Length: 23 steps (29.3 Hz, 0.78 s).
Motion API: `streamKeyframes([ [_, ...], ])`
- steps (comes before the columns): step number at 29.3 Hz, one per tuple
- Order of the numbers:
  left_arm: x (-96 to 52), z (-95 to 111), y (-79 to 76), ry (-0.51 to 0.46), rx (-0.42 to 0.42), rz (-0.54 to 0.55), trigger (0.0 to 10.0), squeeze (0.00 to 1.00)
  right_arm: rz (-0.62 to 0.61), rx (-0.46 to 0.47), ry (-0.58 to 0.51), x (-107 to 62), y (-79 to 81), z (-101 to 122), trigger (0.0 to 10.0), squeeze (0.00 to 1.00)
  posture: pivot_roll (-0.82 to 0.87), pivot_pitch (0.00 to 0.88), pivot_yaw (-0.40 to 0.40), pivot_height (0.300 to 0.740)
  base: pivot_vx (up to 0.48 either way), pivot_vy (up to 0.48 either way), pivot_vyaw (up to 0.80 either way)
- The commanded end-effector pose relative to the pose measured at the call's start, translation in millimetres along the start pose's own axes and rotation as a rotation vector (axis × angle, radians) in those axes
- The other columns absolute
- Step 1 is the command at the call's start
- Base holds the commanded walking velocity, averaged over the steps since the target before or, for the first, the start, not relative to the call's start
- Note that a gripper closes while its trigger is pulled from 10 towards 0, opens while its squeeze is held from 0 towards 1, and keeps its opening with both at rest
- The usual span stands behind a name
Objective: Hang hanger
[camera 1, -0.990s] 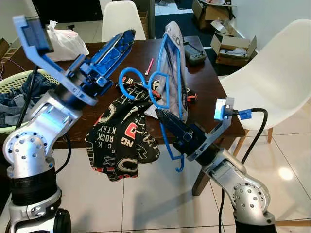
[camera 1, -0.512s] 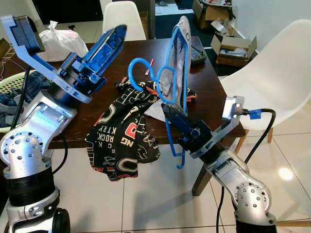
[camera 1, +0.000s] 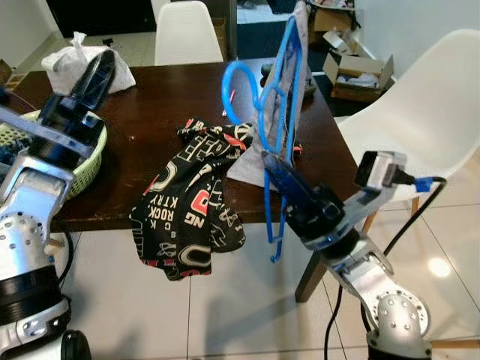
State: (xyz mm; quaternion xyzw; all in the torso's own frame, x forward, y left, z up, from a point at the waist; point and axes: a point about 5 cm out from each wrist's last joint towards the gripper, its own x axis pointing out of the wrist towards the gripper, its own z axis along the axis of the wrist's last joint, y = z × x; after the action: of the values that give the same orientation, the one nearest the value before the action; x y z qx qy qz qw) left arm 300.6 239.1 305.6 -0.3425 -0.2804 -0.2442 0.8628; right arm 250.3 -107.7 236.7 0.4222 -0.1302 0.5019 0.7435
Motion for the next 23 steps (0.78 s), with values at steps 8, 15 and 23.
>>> streamKeyframes([
  [8, 12.6, -9.7, 5.8, 0.07, 0.146, -0.061, 10.0, 0.0, 0.085, 0.019, 0.037, -1.0, 13.2, -3.9, 0.0, 0.0, 0.08, 0.165, 0.054, 0.74, 0.0, 0.0, 0.0],
  [15, 47.2, -54.4, -10.3, 0.206, 0.515, -0.115, 10.0, 0.0, 0.128, 0.041, 0.078, -1.4, 19.6, -8.2, 0.0, 0.0, 0.08, 0.17, 0.048, 0.74, 0.0, 0.0, 0.0],
  [23, 62.6, -75.3, -32.3, 0.154, 0.527, -0.177, 10.0, 0.0, 0.15, 0.055, 0.103, -1.2, 23.3, -13.2, 0.0, 0.0, 0.07, 0.17, 0.044, 0.74, 0.0, 0.0, 0.0],
])
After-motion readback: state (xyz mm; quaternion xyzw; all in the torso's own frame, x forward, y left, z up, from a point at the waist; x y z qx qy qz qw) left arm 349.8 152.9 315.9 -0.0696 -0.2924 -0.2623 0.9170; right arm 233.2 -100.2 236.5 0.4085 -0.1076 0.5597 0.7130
